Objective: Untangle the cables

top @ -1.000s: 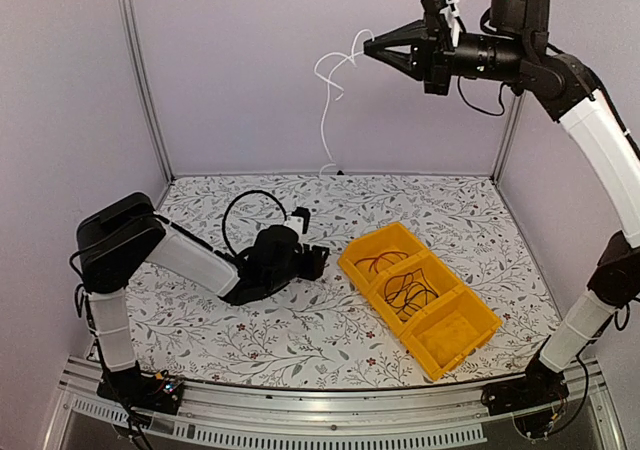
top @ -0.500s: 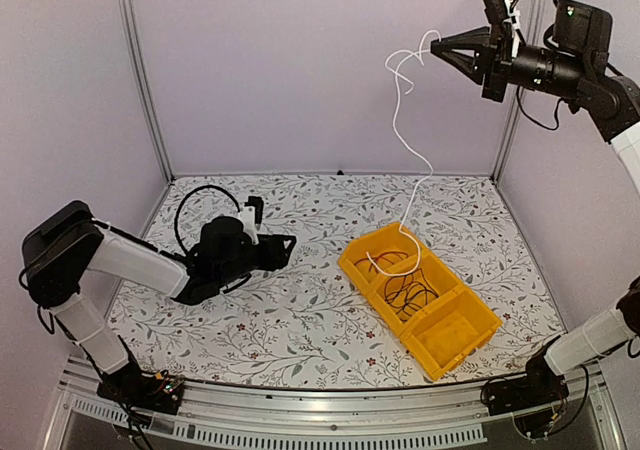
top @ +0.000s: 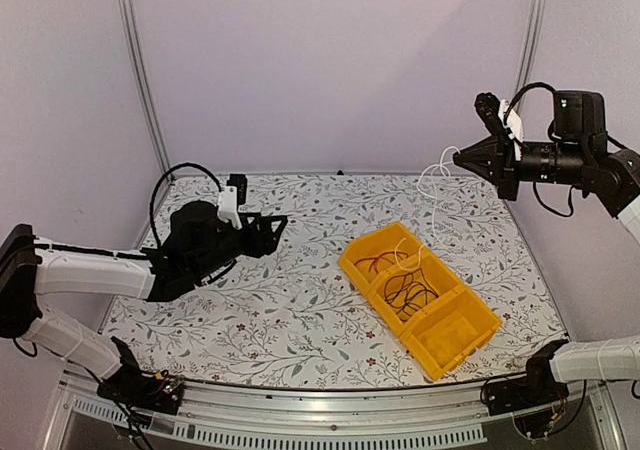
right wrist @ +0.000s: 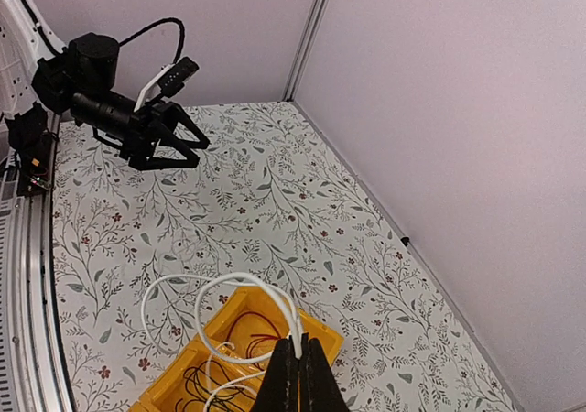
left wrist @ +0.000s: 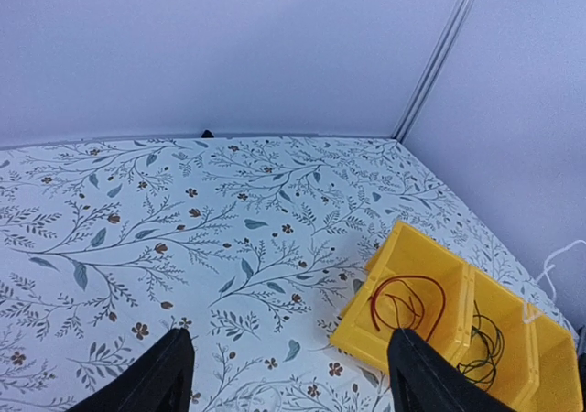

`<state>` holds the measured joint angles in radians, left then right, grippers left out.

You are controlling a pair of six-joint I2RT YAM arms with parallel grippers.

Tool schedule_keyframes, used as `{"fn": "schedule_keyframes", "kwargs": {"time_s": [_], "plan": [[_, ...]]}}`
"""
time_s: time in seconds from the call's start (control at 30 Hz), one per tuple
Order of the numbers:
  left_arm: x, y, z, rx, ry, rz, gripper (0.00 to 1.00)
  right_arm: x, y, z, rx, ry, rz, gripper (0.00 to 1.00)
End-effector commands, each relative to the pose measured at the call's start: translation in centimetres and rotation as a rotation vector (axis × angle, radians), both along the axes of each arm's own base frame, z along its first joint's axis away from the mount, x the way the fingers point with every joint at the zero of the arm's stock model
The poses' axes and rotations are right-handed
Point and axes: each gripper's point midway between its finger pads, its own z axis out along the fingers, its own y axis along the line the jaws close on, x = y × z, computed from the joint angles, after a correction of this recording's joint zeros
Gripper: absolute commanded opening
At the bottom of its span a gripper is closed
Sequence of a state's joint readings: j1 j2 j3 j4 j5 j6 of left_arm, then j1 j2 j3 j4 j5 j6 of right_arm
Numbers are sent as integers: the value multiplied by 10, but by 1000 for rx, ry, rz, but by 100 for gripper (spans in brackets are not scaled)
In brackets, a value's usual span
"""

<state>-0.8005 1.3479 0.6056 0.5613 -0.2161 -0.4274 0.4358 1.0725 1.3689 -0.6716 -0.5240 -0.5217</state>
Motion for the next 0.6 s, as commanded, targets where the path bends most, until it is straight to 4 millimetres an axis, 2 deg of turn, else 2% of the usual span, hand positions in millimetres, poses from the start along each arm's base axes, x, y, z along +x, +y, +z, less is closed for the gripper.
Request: {"fn": "schedule_keyframes", "kwargs": {"time_s": [0.0,0.33,0.43,0.57], "plan": [[-2,8,-17,81,42,34,74,-6,-16,7,-20,-58,-49,0],[8,13,-16,134,62,95,73,-36,-38,29,-99,-142,-24,0],[11,16,-13,144,59,121,73,-47,-44,29,-130,-152,-16,0],[13,21,-9,150,49,148,73,-56,-54,18,-199,-147,-28,0]]}}
